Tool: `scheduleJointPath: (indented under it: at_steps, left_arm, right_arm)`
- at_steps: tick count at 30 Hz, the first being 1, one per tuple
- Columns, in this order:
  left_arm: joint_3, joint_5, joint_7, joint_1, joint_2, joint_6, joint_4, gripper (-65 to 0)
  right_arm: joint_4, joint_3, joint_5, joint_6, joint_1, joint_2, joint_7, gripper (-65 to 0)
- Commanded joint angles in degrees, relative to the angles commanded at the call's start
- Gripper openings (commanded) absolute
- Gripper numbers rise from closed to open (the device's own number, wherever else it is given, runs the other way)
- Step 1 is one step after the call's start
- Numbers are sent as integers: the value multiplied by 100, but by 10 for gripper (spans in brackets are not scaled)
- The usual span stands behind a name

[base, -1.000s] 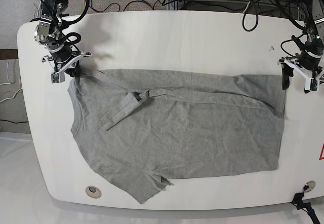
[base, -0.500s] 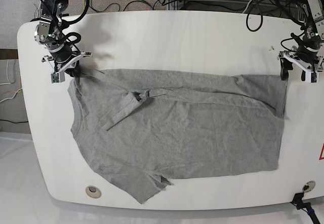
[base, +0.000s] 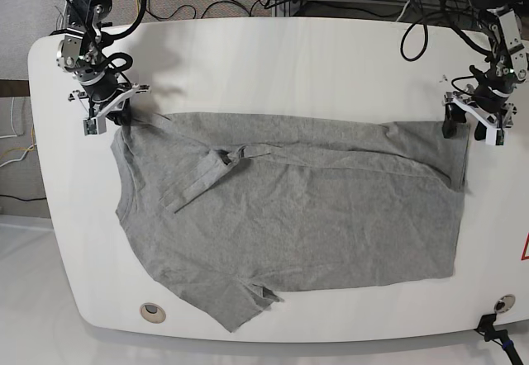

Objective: Fold the T-shirt properly
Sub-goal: 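Grasp the folded shirt's edge with both grippers, then drag the held edge away from the hem to straighten the shirt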

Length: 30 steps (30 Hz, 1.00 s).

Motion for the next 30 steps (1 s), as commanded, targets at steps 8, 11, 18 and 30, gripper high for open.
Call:
scheduleJointPath:
  at_steps: [8, 11, 18, 30]
  left_arm:
    - [114, -9, 0, -9, 9, 0, 0, -325]
    - [114, -9, 0, -18, 9, 18, 0, -485]
    - [123, 26, 0, -18, 9, 35, 0, -650]
    - [123, 26, 0, 510, -281, 0, 53, -650]
  right_arm:
    - [0, 0, 0, 0, 18, 0, 9, -650]
    - [0, 0, 0, 0, 18, 0, 18, -650]
    - [0, 0, 0, 0, 26, 0, 26, -650]
    - [501, 0, 0, 0, -536, -9, 9, -650]
